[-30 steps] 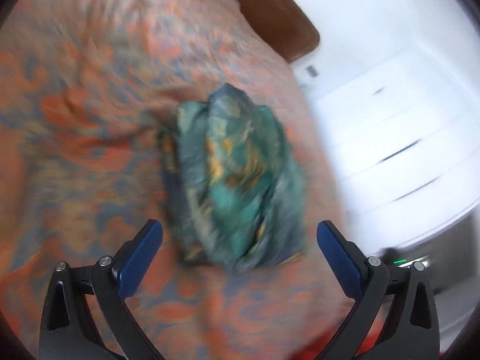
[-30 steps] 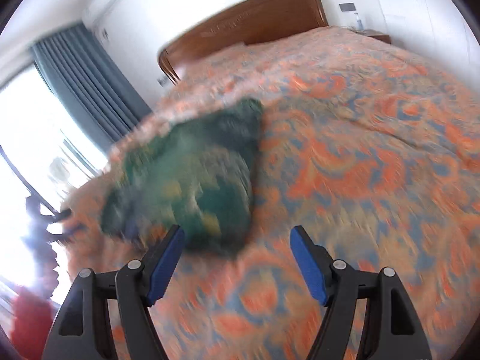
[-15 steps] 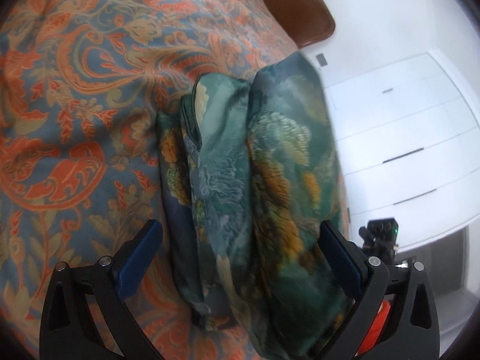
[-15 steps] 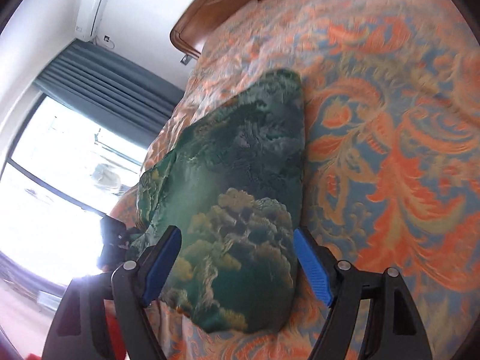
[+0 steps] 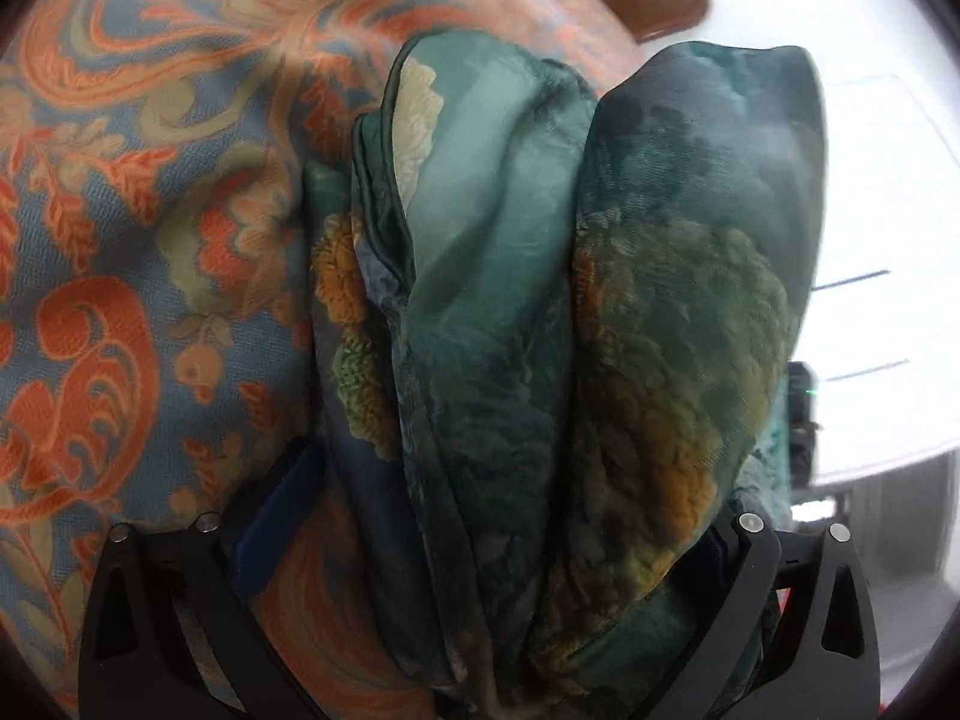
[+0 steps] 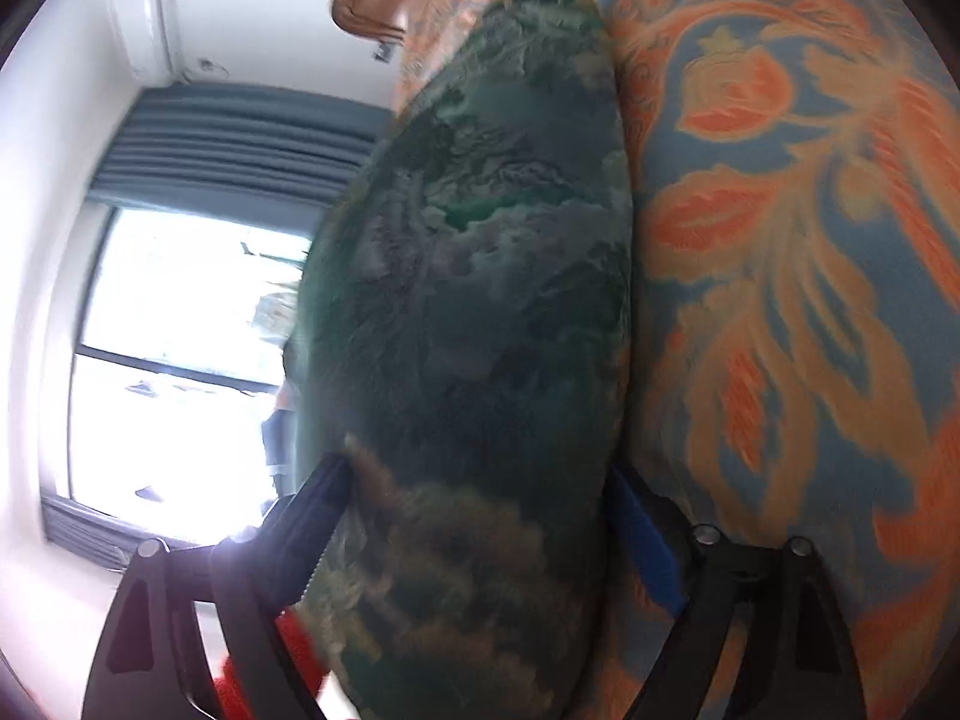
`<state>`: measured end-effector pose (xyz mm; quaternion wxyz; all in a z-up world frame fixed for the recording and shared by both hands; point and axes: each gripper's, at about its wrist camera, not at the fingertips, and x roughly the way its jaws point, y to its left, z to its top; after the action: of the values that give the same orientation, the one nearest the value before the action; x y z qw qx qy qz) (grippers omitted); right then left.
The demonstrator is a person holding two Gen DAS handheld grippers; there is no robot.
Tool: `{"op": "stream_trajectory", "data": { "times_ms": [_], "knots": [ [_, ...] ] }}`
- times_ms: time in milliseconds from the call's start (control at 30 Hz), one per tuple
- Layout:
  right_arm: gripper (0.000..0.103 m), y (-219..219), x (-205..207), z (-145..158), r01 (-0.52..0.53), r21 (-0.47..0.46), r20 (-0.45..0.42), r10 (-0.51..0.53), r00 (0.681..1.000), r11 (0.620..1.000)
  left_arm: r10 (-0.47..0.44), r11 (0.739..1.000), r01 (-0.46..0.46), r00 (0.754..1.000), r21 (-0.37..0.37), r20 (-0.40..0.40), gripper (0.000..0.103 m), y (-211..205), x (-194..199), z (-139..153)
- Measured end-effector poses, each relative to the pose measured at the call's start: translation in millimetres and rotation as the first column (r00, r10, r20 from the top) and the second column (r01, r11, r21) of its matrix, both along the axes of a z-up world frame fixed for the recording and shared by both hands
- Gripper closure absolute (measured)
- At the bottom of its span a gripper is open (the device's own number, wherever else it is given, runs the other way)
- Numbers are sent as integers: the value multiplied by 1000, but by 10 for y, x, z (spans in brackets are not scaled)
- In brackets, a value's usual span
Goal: Fold large clothes
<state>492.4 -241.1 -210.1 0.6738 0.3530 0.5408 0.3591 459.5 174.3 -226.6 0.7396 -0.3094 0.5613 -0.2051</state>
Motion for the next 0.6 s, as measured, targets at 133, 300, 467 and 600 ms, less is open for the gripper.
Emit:
{"op": "stream_trajectory", "data": {
  "times_ms": [133, 300, 467, 600],
  "knots": [
    [25, 498, -81, 471, -46, -393, 203, 135, 970, 918, -19, 985, 1, 994, 173, 106, 49, -208, -93, 446],
    [29, 879, -494, 997, 15, -551, 409, 255, 876, 835, -32, 980, -11, 977, 199, 213, 54, -279, -341, 872],
    [30, 954, -940, 1456, 62, -528, 548, 284, 787, 847, -32, 978, -33, 952, 205, 305, 54, -245, -501, 1346],
    [30, 930, -1089, 1835, 93, -507, 617, 285, 734, 857, -23, 980, -52, 929, 192, 370, 54, -203, -410, 1701]
  ]
}}
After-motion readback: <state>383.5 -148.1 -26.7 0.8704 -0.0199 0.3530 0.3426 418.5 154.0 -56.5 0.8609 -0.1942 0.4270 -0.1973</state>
